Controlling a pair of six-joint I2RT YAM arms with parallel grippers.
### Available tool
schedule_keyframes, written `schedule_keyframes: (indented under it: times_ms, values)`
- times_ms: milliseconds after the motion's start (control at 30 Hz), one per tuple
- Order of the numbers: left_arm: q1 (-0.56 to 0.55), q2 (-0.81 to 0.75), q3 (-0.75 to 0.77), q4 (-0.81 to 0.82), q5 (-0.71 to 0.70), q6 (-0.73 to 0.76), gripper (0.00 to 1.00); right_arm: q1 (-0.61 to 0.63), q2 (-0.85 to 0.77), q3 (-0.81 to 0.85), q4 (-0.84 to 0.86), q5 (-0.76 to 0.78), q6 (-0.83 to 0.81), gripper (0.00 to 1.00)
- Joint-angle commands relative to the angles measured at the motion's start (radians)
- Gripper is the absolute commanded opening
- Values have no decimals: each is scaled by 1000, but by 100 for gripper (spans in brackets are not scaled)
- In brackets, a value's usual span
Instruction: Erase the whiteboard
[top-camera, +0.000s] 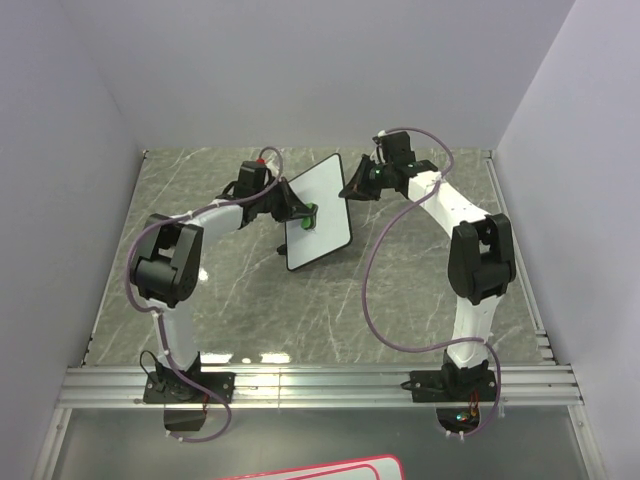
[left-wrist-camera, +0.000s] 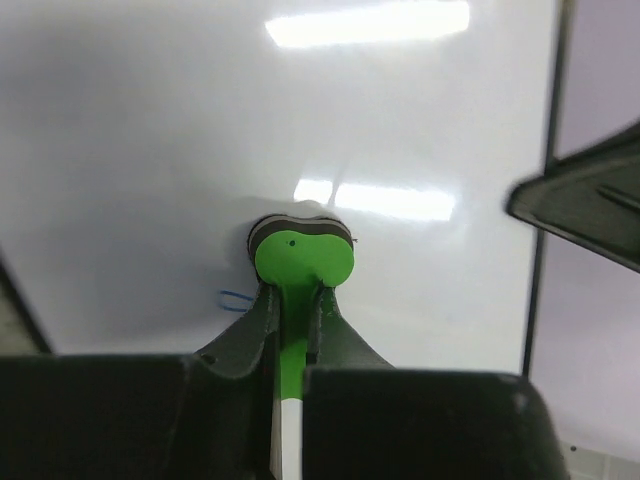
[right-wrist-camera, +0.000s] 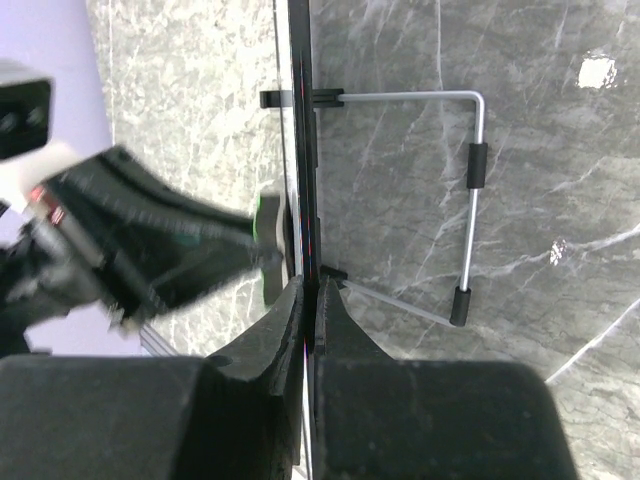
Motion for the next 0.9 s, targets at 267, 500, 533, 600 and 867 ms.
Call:
schedule_keyframes:
  times_ms: [267, 500, 533, 600, 867]
  values:
    - [32, 93, -131, -64, -53, 39, 0, 51, -60, -12, -1, -8, 67, 0]
    - [-67, -25, -185, -50, -46, 41, 0, 51, -41, 8, 1, -11, 70, 0]
    - [-83, -35, -179, -50, -37, 38, 0, 53, -39, 10, 5, -11, 70, 0]
    - [-132, -66, -147, -50, -32, 38, 0, 51, -36, 8, 10, -15, 73, 0]
    - [-196, -105, -96, -97, -58, 22, 0, 51, -45, -2, 17, -19, 69, 0]
